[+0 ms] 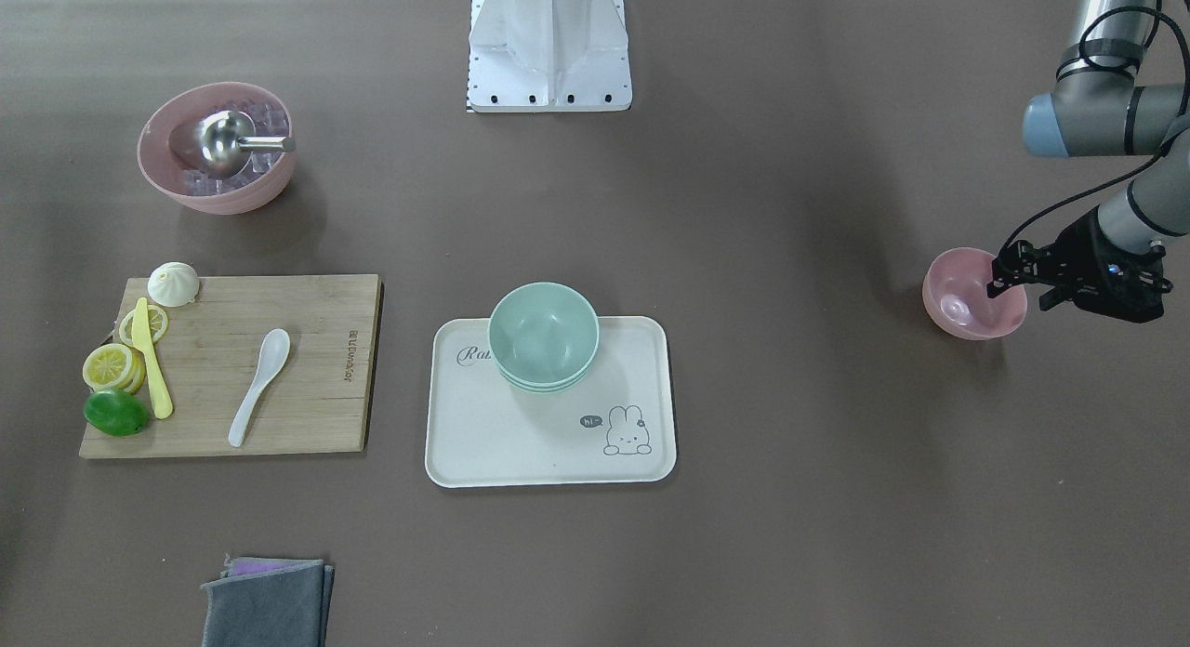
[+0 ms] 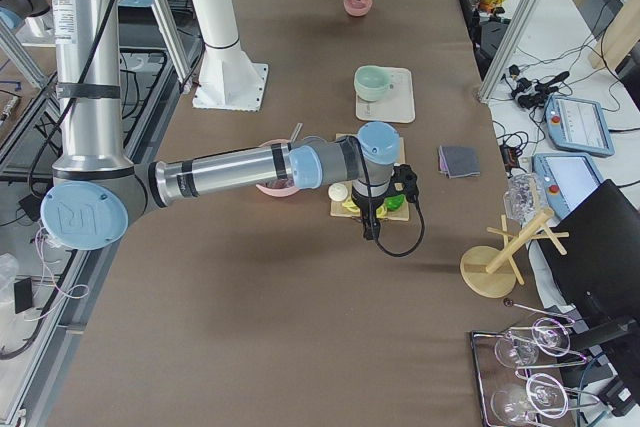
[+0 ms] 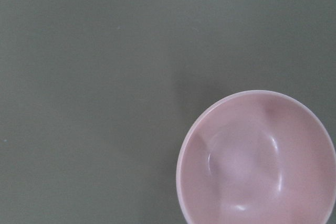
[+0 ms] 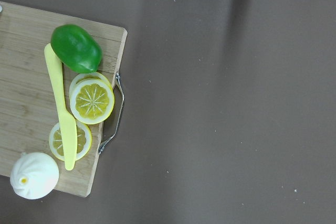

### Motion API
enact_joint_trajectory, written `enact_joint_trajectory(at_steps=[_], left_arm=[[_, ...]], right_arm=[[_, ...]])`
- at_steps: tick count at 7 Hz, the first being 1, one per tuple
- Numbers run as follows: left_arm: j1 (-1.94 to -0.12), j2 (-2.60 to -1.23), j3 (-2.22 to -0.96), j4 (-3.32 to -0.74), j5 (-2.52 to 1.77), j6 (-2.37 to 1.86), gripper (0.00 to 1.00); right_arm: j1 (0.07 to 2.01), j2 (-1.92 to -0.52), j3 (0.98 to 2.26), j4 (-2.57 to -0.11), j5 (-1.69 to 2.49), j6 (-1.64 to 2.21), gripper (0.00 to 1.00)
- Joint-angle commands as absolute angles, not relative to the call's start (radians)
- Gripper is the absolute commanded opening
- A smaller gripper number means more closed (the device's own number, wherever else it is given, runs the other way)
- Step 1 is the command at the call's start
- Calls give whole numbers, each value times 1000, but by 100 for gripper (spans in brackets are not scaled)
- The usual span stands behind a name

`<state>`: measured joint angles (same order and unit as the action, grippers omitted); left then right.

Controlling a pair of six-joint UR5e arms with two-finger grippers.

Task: Stack pink bowl on green and place spoon
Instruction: 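Lower the left gripper onto the pink bowl and grasp its rim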

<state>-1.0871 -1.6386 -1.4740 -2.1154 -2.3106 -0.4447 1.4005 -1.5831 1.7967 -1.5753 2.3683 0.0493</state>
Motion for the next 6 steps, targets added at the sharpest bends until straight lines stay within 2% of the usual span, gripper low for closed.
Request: enact_joint_trajectory(at_steps=[1,3,4,6], left_arm=[[-1081,-1663,-1453,-2117,-2310,-439,0],[-1081,-1672,-1482,-2115,-2316,-449,0],[-1081,-1728,-1552,-2094,-2327,-456,0],[-1025,-2128,-1647,-1697,-2304,-739,0]], right_arm=[[1397,-1583,1805,-1575,2370,52,100],[1394,-1575,1812,-1575,2375,57,100],[1364,-1545,1818,-1575,2385,178,100],[1199,-1488,1829,-1431,2361,549,100]])
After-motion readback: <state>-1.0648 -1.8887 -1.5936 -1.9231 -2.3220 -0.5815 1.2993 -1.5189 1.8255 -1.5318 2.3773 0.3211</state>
